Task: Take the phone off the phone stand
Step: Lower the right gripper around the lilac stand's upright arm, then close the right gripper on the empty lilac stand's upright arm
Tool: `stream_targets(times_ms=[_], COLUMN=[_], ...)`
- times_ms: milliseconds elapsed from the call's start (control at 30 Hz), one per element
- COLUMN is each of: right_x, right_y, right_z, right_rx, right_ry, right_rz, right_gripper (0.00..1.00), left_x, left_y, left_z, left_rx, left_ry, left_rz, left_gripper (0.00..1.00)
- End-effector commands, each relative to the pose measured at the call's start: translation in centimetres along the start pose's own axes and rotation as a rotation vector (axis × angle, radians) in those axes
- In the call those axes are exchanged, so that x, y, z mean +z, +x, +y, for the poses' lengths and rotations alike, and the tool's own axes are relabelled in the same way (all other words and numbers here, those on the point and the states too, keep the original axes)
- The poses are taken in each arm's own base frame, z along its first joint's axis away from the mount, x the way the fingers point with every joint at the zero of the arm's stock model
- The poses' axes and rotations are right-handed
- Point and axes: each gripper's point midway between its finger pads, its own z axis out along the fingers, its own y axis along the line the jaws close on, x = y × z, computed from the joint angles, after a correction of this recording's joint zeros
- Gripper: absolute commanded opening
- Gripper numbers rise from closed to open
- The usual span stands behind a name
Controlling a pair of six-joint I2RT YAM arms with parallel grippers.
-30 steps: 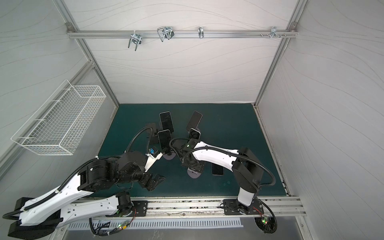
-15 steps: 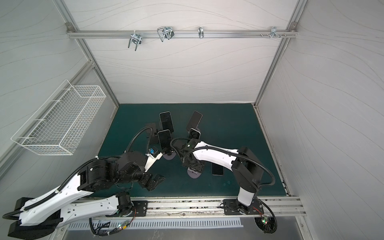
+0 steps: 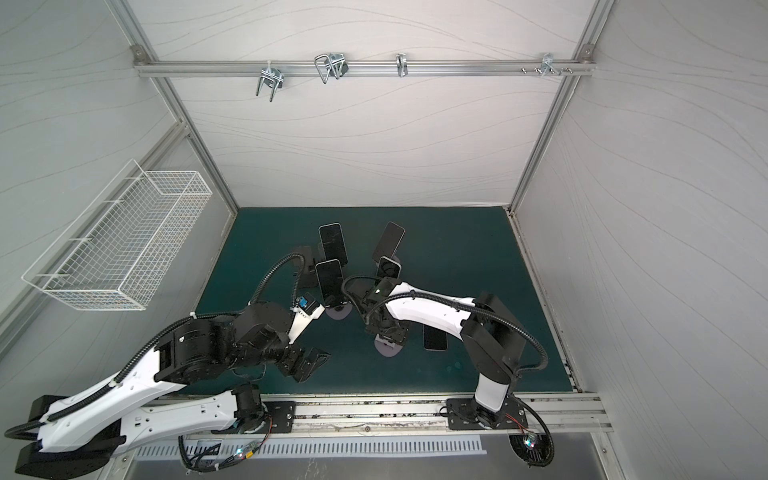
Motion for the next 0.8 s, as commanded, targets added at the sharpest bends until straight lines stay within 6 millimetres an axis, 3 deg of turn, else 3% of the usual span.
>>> stream_targets(times_ms=[0, 767], right_x=[0.42, 0.37], right_y=[0.05, -0.45], right_z=[-0.68, -0.58], right_rx=[0.017, 0.003], right_ry=[0.018, 0.008], right_rz=[0.012, 0.012], right_gripper=[0.74, 0.67], left_x=[-0.45, -0.49], left_y=[-0.76, -0.84], left_z=[-0.08, 0.17], left_rx=[-0.014, -0.015], left_ry=[0.003, -0.010], left_rz=[-0.036, -0.044], left_gripper=[0.99, 0.99])
